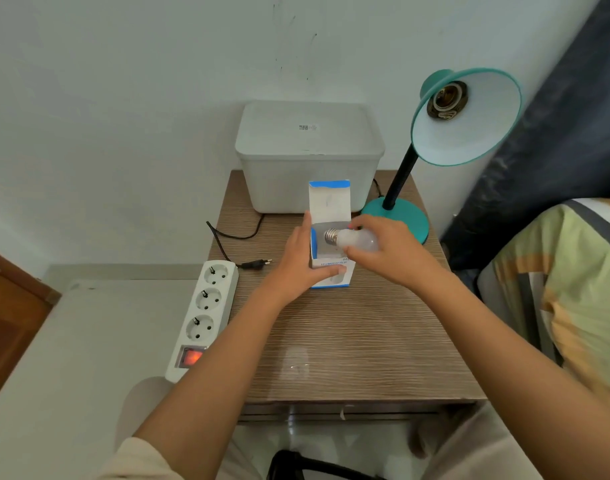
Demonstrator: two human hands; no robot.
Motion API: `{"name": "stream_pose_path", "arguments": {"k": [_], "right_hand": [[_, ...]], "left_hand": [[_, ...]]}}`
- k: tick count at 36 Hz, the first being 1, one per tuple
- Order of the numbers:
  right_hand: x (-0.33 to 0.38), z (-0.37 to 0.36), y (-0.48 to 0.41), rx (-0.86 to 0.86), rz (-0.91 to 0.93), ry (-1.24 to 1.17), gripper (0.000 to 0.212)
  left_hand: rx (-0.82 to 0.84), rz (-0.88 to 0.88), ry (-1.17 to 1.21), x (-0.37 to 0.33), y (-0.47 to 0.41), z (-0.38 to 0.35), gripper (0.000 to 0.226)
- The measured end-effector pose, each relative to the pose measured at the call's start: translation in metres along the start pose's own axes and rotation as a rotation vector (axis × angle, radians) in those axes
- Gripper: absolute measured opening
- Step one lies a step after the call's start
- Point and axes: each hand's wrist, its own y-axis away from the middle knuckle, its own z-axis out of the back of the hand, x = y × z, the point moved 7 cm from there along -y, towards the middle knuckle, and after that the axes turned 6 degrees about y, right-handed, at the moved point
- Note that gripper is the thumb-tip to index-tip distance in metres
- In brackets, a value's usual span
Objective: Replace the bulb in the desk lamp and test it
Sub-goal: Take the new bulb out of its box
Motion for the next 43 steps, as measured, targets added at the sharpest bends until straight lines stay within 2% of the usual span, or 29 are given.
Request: {"name": "stream_pose_path", "arguments": {"k": [8, 11, 18, 24, 31, 37, 43], "right_hand": [[-0.036, 0.008, 0.014, -0.375, -0.268, -0.268, 0.03], [-0.045, 0.007, 0.001, -0.401, -0.338, -0.311, 0.032], [-0.048, 0.002, -0.039, -0.322, -0.384, -0.357, 0.031], [-0.043, -0.001, -0.045, -0.274, -0.333, -0.385, 0.033], [-0.044, -0.007, -0.022, -0.287, -0.256, -0.367, 0.035], [-0.03, -0.004, -0.011, -0.409, -0.161, -0.212, 0.041], [-0.015, -0.01, -0.004, -0.394, -0.067, -0.102, 0.045]], "left_hand": [[-0.011, -0.052, 0.026, -0.008, 0.003, 0.003, 0.105], [-0.007, -0.037, 0.039, -0.007, 0.004, 0.003, 0.107], [0.026, -0.016, 0.022, -0.003, 0.007, 0.001, 0.11], [0.016, 0.015, 0.052, -0.004, 0.008, 0.003, 0.093], [0.033, 0.063, 0.013, -0.004, 0.009, 0.004, 0.104], [0.024, 0.034, -0.107, -0.014, 0.011, 0.003, 0.104], [0.072, -0.013, -0.295, -0.025, 0.015, -0.001, 0.097]]}}
